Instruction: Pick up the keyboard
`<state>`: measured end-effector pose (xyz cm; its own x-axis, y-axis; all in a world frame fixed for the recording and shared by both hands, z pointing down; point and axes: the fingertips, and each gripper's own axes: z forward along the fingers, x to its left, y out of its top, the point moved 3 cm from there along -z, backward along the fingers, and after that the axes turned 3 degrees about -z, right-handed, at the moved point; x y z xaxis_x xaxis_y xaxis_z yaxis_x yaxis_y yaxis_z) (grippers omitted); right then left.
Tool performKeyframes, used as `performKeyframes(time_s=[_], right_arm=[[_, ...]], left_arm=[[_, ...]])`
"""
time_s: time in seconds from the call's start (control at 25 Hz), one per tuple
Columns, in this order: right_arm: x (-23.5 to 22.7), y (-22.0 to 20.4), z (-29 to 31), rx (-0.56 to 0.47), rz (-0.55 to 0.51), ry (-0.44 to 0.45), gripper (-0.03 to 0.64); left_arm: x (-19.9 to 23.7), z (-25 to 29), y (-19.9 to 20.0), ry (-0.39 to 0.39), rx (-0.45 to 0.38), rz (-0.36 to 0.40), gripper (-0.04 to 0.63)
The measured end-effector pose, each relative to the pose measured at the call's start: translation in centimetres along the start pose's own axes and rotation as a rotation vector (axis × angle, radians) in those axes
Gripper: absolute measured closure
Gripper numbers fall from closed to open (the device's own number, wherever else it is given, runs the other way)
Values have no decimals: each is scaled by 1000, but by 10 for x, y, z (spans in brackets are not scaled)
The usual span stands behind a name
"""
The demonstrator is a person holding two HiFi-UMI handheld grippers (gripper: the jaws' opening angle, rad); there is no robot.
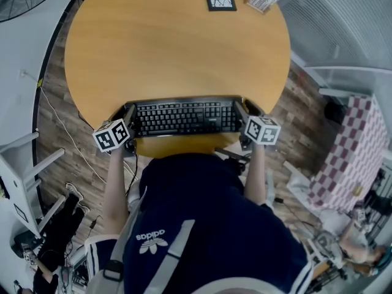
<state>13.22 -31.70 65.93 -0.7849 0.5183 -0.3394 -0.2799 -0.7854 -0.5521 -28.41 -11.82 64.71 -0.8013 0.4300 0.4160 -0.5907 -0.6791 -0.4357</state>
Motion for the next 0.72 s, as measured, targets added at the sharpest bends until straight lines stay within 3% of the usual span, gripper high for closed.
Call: performKeyframes(time_s=[0.28, 0.72], right_arm=[[2, -7, 8, -13, 170, 124, 462], [7, -6, 9, -10, 122, 112, 462]], left_arm=[[0, 3, 1, -21, 29, -12, 431], [2, 2, 0, -23, 21, -28, 431]])
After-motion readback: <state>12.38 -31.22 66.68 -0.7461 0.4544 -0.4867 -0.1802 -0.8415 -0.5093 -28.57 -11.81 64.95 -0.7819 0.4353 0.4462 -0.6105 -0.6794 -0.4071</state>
